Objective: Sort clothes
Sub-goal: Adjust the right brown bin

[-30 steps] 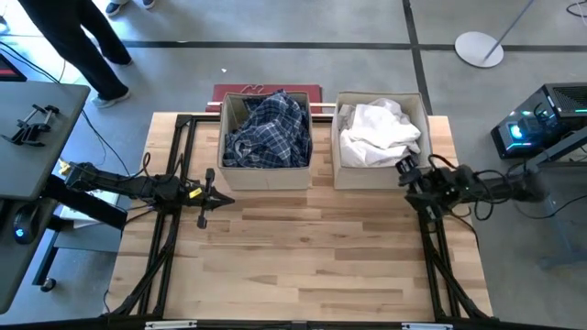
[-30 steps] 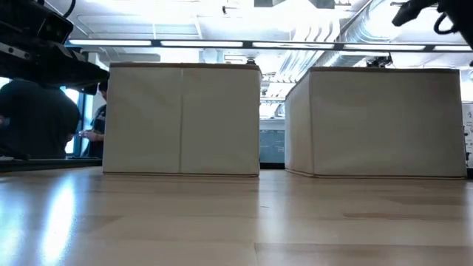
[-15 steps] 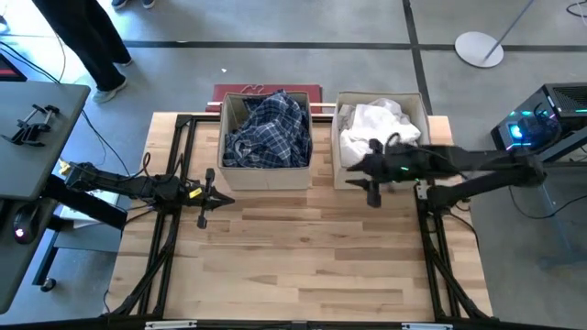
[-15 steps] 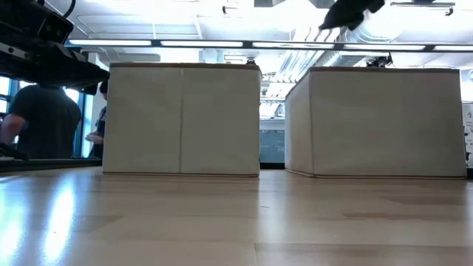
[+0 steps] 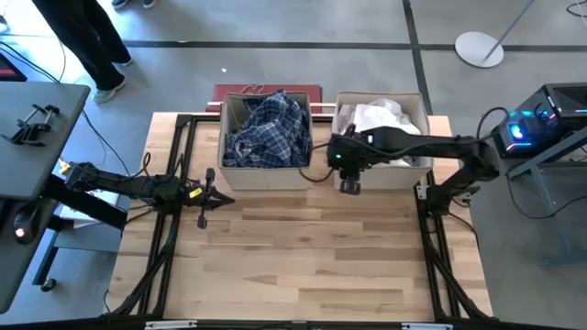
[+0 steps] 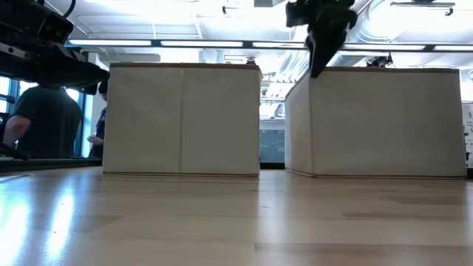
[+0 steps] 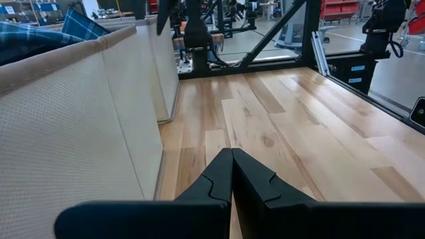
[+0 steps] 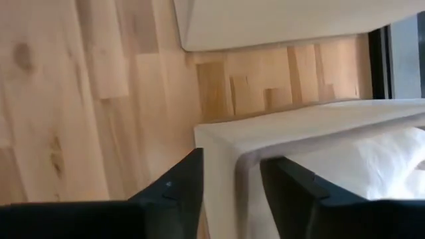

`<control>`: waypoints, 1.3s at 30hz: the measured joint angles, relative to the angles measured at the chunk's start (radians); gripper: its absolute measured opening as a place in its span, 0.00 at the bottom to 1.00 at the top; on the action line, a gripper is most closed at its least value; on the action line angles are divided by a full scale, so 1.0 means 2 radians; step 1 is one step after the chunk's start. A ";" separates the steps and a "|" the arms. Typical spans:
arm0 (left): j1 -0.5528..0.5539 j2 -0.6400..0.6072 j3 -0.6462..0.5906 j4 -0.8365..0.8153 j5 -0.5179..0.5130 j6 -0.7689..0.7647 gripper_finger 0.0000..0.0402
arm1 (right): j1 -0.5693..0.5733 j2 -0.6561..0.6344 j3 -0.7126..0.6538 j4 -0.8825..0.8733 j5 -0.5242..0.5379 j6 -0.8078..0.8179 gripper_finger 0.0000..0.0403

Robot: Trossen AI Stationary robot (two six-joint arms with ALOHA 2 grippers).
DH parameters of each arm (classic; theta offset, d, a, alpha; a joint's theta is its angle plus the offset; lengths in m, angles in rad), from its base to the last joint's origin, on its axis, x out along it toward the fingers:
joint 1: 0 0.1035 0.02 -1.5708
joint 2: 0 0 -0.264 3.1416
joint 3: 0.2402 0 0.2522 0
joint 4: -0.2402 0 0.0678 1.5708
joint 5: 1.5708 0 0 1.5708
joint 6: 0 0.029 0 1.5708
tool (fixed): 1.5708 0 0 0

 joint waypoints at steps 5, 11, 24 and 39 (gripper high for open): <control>0.000 0.000 0.000 0.000 0.000 0.000 0.00 | -0.002 0.025 0.010 0.012 0.003 -0.022 0.15; 0.000 0.000 0.000 0.000 0.000 0.000 0.00 | 0.002 0.049 0.012 0.075 -0.038 -0.084 0.03; 0.000 0.000 0.000 0.000 0.000 0.000 0.00 | 0.036 0.069 0.011 0.124 -0.041 -0.308 0.02; 0.000 0.000 0.000 0.000 0.000 0.000 0.00 | 0.034 0.068 0.009 0.140 0.029 -0.381 0.32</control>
